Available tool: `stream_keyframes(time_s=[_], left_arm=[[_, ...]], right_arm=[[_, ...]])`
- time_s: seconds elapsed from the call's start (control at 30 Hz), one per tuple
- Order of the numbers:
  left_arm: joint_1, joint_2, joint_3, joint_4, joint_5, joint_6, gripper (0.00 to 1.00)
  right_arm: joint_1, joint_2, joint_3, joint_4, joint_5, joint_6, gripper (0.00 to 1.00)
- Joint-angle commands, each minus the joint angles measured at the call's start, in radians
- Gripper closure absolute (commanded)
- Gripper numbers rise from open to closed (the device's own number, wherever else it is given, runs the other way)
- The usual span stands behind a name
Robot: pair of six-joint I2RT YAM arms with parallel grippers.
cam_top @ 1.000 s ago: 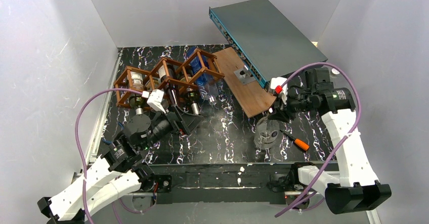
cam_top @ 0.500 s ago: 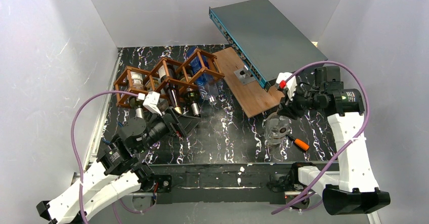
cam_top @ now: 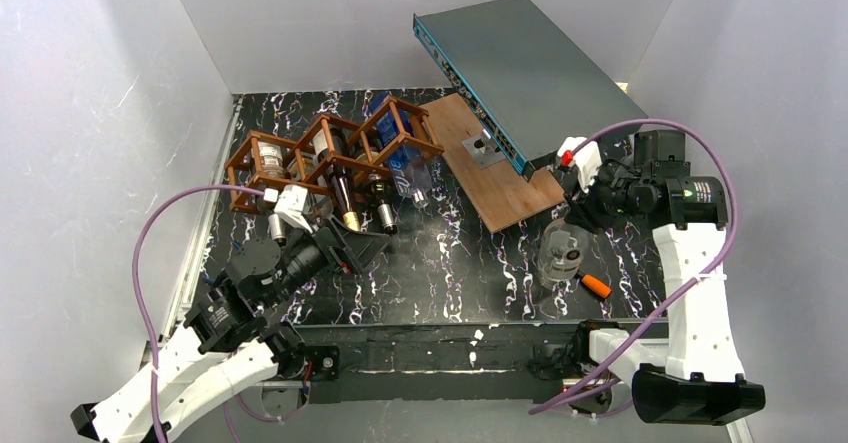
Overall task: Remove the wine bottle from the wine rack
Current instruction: Place the wine bottle at the center of the board.
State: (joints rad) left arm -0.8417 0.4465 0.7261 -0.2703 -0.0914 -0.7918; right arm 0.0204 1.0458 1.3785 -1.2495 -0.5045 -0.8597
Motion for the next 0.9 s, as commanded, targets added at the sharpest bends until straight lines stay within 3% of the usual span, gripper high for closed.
stream_keyframes(time_s=[0.0,0.47,0.67,0.87], left_arm=[[-0.005,-0.017,-0.01,-0.015,-0.025,0.017,0.02],[-0.006,-0.043,-0.016,-0.026,-0.03,0.017,0.02],[-0.006,-0.041,-0.004,-0.027,-0.041,0.032,0.02],[-0.005,0.019,0.016,-0.006,-0.033,0.05,0.02]], right_arm=[[-0.025,-0.032,0.093,0.114,0.007,0.013,0.99],[-0.146,0.0,0.115,0.201,0.086,0.087,0.99],[-0.457,0.123,0.172,0.268,0.037,0.075,0.99],[-0.552,0.185,0.137,0.366,0.07,0.063,0.99]])
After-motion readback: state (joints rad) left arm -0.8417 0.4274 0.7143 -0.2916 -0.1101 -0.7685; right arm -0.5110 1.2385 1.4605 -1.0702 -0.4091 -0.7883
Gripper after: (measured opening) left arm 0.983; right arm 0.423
